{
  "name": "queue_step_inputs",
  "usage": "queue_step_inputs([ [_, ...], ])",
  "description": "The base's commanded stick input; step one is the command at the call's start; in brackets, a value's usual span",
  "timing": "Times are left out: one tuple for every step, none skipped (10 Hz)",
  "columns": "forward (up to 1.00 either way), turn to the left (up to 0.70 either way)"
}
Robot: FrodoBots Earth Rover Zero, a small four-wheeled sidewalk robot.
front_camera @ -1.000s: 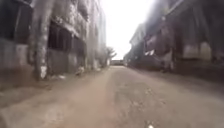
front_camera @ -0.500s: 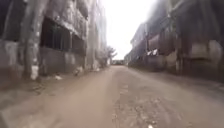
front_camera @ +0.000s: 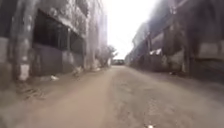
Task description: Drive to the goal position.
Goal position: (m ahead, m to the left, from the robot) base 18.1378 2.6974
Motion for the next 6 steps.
queue_step_inputs([
  [0.70,0.01],
  [0.70,0.01],
  [0.70,0.01],
  [0.70,0.01],
  [0.70,0.01],
  [0.70,0.01],
])
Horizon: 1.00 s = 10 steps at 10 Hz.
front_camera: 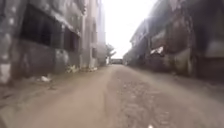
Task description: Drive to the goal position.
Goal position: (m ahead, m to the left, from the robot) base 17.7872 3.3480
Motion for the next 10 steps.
queue_step_inputs([
  [0.70,0.01],
  [0.70,0.01],
  [0.70,0.01],
  [0.70,0.01],
  [0.70,0.01],
  [0.70,0.01],
  [0.70,0.01],
  [0.70,0.01],
  [0.70,0.01],
  [0.70,0.01],
])
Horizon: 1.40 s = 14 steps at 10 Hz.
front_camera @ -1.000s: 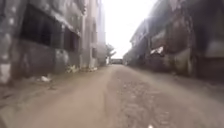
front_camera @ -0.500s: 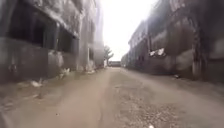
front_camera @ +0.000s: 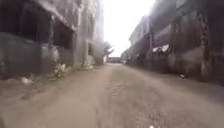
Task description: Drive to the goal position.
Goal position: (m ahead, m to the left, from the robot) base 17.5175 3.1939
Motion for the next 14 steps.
queue_step_inputs([
  [0.70,0.01],
  [0.70,0.01],
  [0.70,0.01],
  [0.70,0.01],
  [0.70,0.01],
  [0.70,0.01],
  [0.70,0.01],
  [0.70,0.01],
  [0.70,0.01],
  [0.70,0.01],
  [0.70,0.01],
  [0.70,-0.03],
  [0.70,-0.11],
  [0.70,-0.24],
])
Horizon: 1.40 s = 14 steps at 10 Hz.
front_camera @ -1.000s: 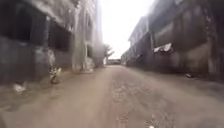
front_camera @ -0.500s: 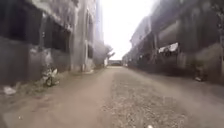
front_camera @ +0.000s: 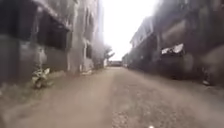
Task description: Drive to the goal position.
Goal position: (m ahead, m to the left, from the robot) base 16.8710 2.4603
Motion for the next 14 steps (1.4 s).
queue_step_inputs([
  [0.70,-0.30],
  [0.70,-0.30],
  [0.70,0.01],
  [0.70,0.01],
  [0.70,0.01],
  [0.70,0.01],
  [0.70,0.01],
  [0.70,0.01],
  [0.70,0.01],
  [0.70,0.01],
  [0.70,0.01],
  [0.70,0.01],
  [0.70,0.01],
  [0.70,0.01],
])
